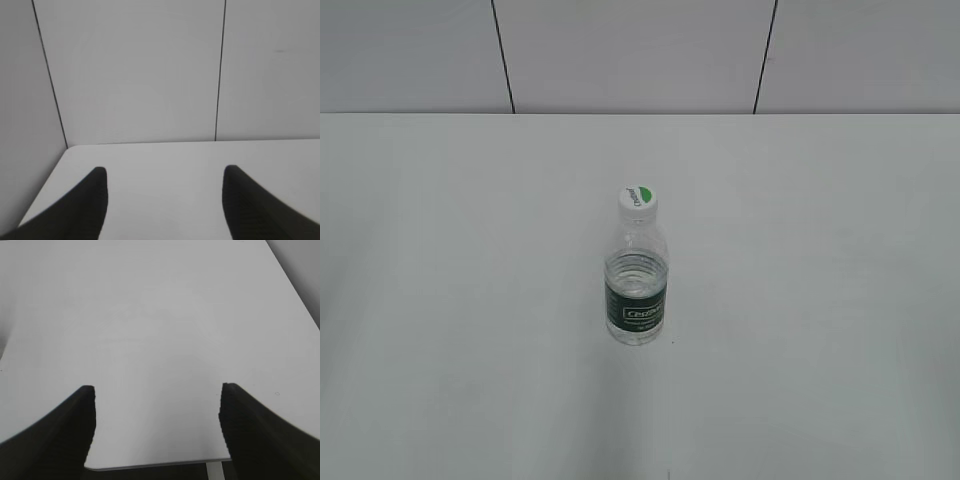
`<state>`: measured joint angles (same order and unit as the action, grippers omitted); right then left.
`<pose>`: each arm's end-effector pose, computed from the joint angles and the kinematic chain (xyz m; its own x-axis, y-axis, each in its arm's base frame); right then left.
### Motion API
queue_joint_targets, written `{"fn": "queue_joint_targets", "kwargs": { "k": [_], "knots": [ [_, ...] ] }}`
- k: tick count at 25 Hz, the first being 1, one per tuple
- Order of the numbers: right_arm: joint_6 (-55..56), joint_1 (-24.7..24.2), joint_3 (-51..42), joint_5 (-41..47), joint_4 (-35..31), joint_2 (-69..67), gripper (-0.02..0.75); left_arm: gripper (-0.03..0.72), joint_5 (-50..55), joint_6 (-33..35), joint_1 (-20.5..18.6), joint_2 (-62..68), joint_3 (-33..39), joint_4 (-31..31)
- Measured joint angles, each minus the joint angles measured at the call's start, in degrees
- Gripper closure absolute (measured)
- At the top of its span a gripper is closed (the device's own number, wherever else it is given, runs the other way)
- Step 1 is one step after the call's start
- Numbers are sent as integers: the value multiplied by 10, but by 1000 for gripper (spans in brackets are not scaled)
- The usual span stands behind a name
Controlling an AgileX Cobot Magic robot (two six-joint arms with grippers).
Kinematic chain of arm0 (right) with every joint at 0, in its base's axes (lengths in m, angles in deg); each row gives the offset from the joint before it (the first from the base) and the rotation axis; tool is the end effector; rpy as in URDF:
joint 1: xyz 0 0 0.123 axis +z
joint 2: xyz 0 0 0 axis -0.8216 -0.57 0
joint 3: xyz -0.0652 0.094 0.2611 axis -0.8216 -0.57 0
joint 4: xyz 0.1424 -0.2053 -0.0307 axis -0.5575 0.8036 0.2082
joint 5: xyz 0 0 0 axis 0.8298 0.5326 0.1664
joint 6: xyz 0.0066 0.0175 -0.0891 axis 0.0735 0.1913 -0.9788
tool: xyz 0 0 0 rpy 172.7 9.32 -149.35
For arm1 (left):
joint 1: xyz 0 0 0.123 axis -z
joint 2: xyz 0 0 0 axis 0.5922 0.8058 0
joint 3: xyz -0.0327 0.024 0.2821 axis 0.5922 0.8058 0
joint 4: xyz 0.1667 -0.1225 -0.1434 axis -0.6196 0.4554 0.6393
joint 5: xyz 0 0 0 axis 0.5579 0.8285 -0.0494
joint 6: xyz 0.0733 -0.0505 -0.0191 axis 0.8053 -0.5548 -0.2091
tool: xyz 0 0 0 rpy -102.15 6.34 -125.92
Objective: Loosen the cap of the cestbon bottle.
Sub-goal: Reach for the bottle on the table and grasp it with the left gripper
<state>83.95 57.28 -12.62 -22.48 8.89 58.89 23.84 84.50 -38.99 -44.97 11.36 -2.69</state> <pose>-0.0075 0.0010 0.2764 -0.4660 -0.0793 -0.8812 -0.0771 0.9958 -0.0488 0.1144 0.0054 0.2853 -0.0416 0.0485 -0.9980 -0.0459 0.9977 0.0504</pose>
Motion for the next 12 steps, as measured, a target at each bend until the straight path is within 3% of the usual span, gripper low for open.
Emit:
{"fn": "queue_joint_targets", "kwargs": {
  "k": [4, 12],
  "knots": [
    [0, 0, 0, 0, 0, 0, 147, 252, -39, 0, 45, 41, 19, -6],
    [0, 0, 0, 0, 0, 0, 147, 252, -58, 0, 243, 103, 19, -15]
  ]
}}
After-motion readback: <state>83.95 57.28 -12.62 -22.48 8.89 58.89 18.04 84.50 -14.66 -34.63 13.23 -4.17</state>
